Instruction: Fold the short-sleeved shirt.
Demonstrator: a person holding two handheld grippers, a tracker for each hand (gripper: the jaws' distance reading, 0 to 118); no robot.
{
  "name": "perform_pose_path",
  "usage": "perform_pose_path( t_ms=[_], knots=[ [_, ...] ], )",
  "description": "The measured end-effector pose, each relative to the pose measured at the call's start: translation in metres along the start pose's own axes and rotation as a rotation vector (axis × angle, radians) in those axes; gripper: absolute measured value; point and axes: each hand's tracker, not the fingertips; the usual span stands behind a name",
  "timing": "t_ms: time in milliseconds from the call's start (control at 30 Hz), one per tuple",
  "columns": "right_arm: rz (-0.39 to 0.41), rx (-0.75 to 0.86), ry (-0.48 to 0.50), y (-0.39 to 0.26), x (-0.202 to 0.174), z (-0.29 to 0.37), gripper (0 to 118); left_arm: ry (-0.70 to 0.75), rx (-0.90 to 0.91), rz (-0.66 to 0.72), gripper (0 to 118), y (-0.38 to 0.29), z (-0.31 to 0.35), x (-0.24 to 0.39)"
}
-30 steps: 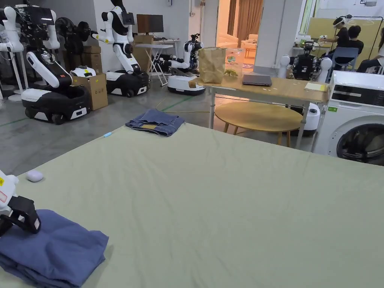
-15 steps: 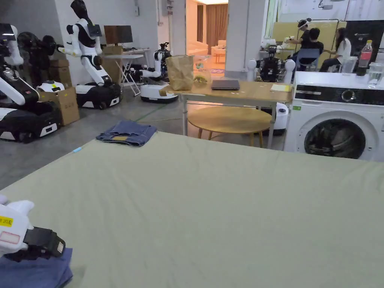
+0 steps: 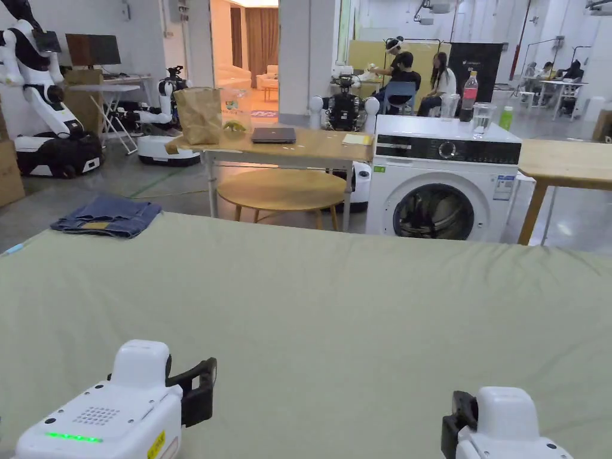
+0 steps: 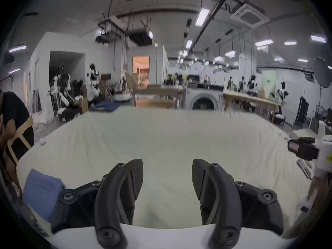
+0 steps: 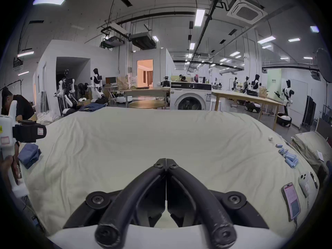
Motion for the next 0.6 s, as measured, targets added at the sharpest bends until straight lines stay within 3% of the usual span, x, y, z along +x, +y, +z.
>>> perform_pose_path(
  t_ms=[133, 200, 300, 600],
  knots=[
    [-0.003, 0.044, -0.028, 0.006, 0.005, 0.002, 0, 0.085, 0.13, -0.006, 38, -0.001, 0.008, 0.033],
    [-0.017, 0.06, -0.033, 0.008, 0.007, 0.002, 0, 0.099, 0.132, 0.007, 19, 0.003, 0.007, 0.039],
    [-0.03, 0.081, -0.043, 0.01, 0.008, 0.003, 0, 0.09, 0.12, 0.017, 4, 0.006, 0.008, 0.049],
    [-0.043, 0.096, -0.049, 0.005, 0.003, 0.005, 0, 0.074, 0.157, -0.025, 0, 0.007, 0.008, 0.061]
  ],
)
